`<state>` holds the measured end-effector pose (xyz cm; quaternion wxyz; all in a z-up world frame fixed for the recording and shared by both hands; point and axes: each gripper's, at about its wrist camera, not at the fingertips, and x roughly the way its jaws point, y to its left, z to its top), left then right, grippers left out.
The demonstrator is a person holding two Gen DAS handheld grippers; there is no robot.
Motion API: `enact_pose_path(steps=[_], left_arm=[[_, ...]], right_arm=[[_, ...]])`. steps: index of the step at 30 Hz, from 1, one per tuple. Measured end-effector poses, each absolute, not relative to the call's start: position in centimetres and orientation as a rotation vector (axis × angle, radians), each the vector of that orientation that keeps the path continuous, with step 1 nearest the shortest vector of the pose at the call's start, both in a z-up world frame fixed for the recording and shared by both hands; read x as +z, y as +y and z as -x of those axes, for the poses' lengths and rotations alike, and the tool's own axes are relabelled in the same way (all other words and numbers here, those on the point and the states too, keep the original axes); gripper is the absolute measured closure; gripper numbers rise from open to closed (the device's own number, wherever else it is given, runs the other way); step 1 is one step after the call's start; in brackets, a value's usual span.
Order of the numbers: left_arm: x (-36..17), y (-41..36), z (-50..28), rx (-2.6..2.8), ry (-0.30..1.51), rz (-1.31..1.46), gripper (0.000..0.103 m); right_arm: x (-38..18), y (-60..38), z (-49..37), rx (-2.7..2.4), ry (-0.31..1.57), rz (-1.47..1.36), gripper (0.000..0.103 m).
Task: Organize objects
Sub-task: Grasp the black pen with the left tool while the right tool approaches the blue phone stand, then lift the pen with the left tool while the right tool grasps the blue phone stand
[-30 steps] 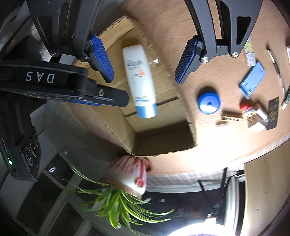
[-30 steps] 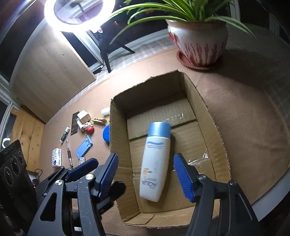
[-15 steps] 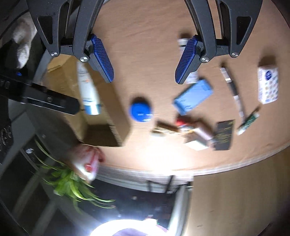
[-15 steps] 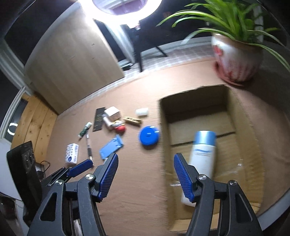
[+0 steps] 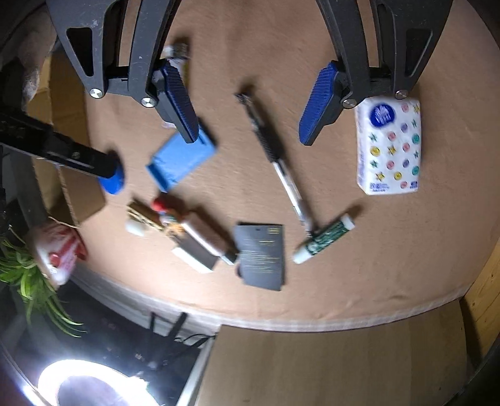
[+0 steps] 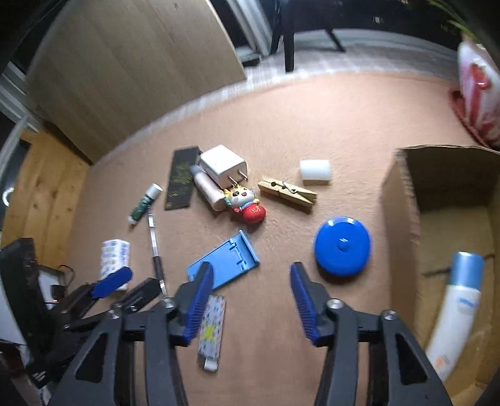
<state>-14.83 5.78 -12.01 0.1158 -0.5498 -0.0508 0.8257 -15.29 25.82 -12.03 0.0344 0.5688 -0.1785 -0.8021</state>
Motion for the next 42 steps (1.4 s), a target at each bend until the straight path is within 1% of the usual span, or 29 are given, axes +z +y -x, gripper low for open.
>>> enact_pose_path(steps=[2, 6, 8, 10, 11, 12, 14, 15, 17, 22, 26, 31, 37, 38, 39, 42], left_arm=[[-12.7, 5.7, 15.6, 2.418, -0.13, 1.63, 0.039], [-13.6, 5.9, 16.5, 2.408, -0.106, 1.656, 0.045], [-14.1, 6.3, 16.9, 2.4, -0.096, 1.677, 0.052], [-14.5, 6.3, 17.1, 2.4, -0.085, 1.684, 0.055], [-14.4, 6.3, 17.0, 2.412, -0.067, 1.672, 0.058], [-14.4, 6.4, 17.1, 2.414, -0.049, 1.673, 0.06], [-14.4, 6.1, 17.0, 2.421, -0.034, 1.669, 0.069], [-14.4, 6.0, 17.0, 2.425, -0.032, 1.668, 0.071], [-14.4, 5.5, 16.8, 2.42, -0.054, 1.661, 0.075], [-14.4, 4.9, 16.2, 2.418, -0.079, 1.653, 0.079], [-14.5, 4.6, 15.2, 2.415, -0.079, 1.649, 0.083], [-14.7, 4.4, 14.2, 2.406, -0.052, 1.643, 0.087], [-14.6, 3.9, 12.0, 2.387, -0.047, 1.635, 0.088], [-14.6, 3.6, 11.5, 2.385, -0.04, 1.632, 0.089], [-14.6, 3.6, 11.2, 2.384, -0.038, 1.631, 0.089], [-14.4, 3.2, 10.6, 2.381, -0.048, 1.631, 0.091]], right_arm=[[-13.1, 25.3, 16.4, -2.463, -0.516, -1.79, 0.068], [-14.7, 24.8, 17.9, -2.464, -0.473, -1.848, 0.073], [-14.6, 24.7, 18.2, -2.488, -0.441, -1.838, 0.074], [-14.6, 24.6, 18.3, -2.486, -0.418, -1.843, 0.081], [-14.6, 24.6, 18.2, -2.477, -0.42, -1.843, 0.09], [-14.6, 24.5, 18.1, -2.469, -0.424, -1.844, 0.096], [-14.7, 24.6, 17.5, -2.476, -0.414, -1.853, 0.098], [-14.6, 24.5, 17.3, -2.483, -0.414, -1.852, 0.099], [-14.5, 24.8, 16.5, -2.487, -0.433, -1.854, 0.1], [-14.3, 25.6, 14.3, -2.499, -0.483, -1.863, 0.1], [-14.3, 27.0, 11.6, -2.526, -0.607, -1.863, 0.1], [-14.1, 27.3, 8.2, -2.551, -0.672, -1.86, 0.1], [-13.4, 26.6, 5.8, -2.5, -0.643, -1.901, 0.098], [-13.3, 26.6, 5.9, -2.485, -0.64, -1.908, 0.097], [-13.2, 26.2, 5.6, -2.472, -0.639, -1.91, 0.093], [-12.4, 25.5, 4.7, -2.445, -0.588, -1.885, 0.092]])
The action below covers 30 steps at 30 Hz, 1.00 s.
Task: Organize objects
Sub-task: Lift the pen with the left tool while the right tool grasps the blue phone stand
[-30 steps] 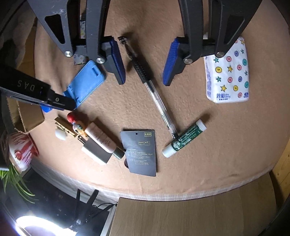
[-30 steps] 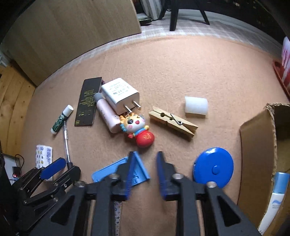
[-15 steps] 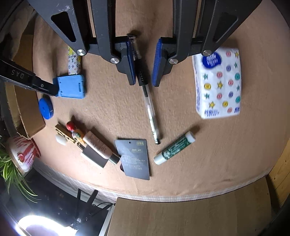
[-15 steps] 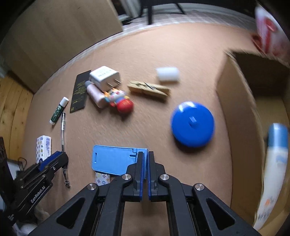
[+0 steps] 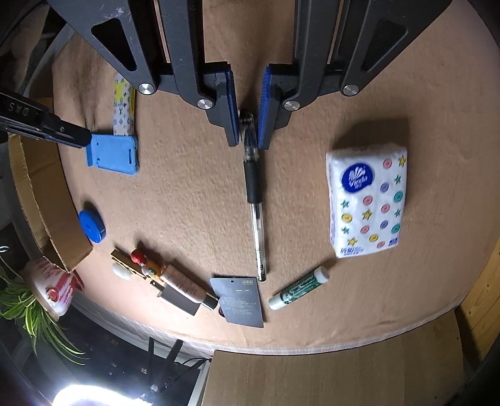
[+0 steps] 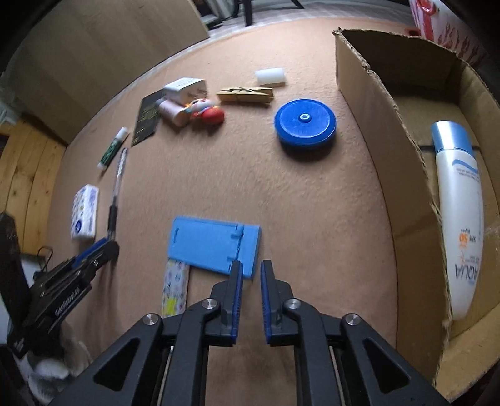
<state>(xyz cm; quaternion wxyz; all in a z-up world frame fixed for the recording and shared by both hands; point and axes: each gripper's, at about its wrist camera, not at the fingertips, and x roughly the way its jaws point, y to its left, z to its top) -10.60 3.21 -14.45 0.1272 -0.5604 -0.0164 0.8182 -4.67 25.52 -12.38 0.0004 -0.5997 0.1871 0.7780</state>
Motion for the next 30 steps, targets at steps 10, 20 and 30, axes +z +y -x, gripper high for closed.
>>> enact_pose_path(steps=[10, 20, 30], left_arm=[[-14.2, 2.5, 9.4, 2.373, -0.076, 1.635, 0.092], [-14.0, 1.7, 8.3, 2.337, -0.09, 1.667, 0.092], [-13.4, 2.4, 10.0, 2.368, -0.067, 1.665, 0.071]], right_arm=[[-13.5, 20.6, 5.5, 2.517, 0.508, 2.022, 0.092], [-12.6, 18.6, 7.8, 2.642, 0.427, 2.085, 0.088], [-11.3, 21.5, 12.1, 2.692, 0.168, 2.018, 0.055]])
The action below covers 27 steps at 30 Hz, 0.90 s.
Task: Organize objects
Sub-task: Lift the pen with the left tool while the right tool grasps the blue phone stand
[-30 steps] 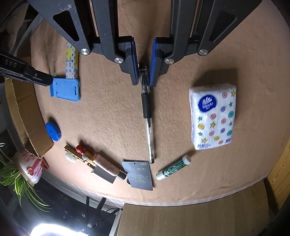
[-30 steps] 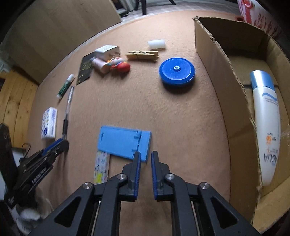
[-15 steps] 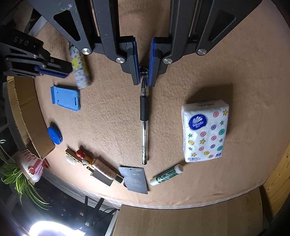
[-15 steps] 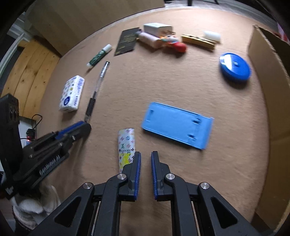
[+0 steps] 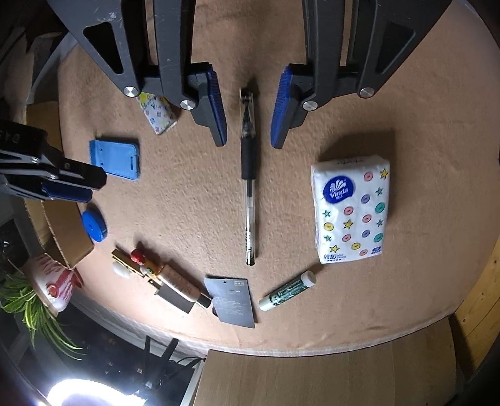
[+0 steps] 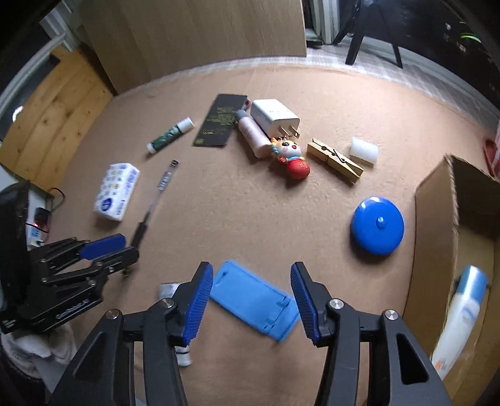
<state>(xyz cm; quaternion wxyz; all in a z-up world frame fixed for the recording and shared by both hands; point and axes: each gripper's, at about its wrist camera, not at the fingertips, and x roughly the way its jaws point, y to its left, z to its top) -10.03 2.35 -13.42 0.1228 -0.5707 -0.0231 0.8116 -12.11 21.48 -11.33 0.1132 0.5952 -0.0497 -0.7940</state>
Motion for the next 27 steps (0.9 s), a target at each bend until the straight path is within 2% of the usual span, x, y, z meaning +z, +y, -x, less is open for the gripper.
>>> enact_pose_path(steps=[7, 14, 19, 23, 27], left_arm=[[-14.0, 2.8, 11.1, 2.37, -0.058, 1.677, 0.072], [-14.1, 2.9, 11.0, 2.378, -0.015, 1.673, 0.087], [-14.1, 2.7, 10.3, 2.378, 0.0, 1.673, 0.091], [-14.2, 2.2, 9.7, 2.375, -0.037, 1.677, 0.091], [-14.2, 1.6, 9.0, 2.378, -0.105, 1.683, 0.091]], right_arm=[[-13.2, 22.0, 12.4, -2.254, -0.152, -1.82, 0.055], [-13.1, 21.1, 10.6, -2.205, -0.07, -1.825, 0.055], [-13.2, 19.4, 9.5, -2.249, 0.084, -1.813, 0.055], [-13.2, 18.6, 8.7, -2.314, 0.204, -1.8, 0.062], [-13.0, 19.3, 8.3, -2.343, 0.142, -1.796, 0.067]])
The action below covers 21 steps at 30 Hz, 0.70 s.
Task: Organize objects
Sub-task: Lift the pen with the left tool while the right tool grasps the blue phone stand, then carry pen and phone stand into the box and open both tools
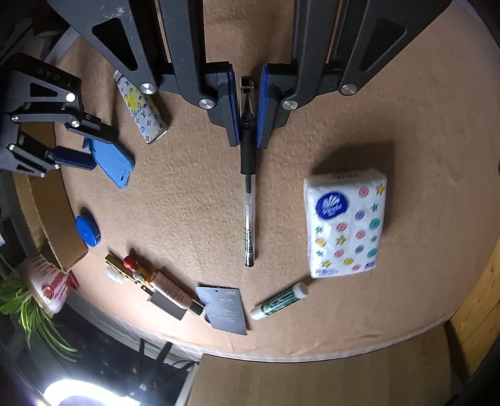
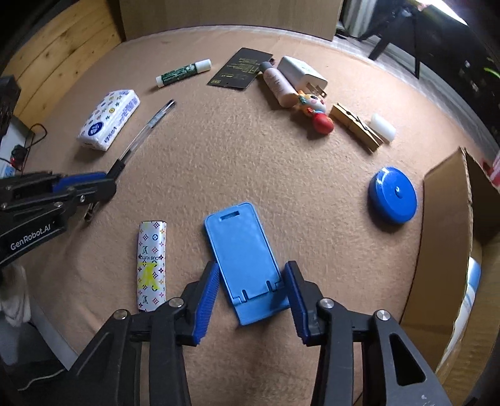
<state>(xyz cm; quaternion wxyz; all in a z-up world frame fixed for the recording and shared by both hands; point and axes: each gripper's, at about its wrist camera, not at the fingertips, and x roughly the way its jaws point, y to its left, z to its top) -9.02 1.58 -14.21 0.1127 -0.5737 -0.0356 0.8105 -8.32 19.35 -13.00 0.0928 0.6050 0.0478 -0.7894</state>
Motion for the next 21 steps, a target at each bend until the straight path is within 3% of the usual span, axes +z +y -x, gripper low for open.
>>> enact_pose_path(steps=[9, 21], left_arm=[[-14.0, 0.2, 7.7, 2.381, -0.236, 1.686, 0.092], [-12.4, 0.2, 7.3, 2.4, -0.273, 1.636, 0.092]], right_arm=[[-12.0, 22.4, 7.0, -2.401, -0.148, -1.764, 0.069], [-8.3, 22.9, 4.7, -2.501, -0.268, -1.636, 0.07]])
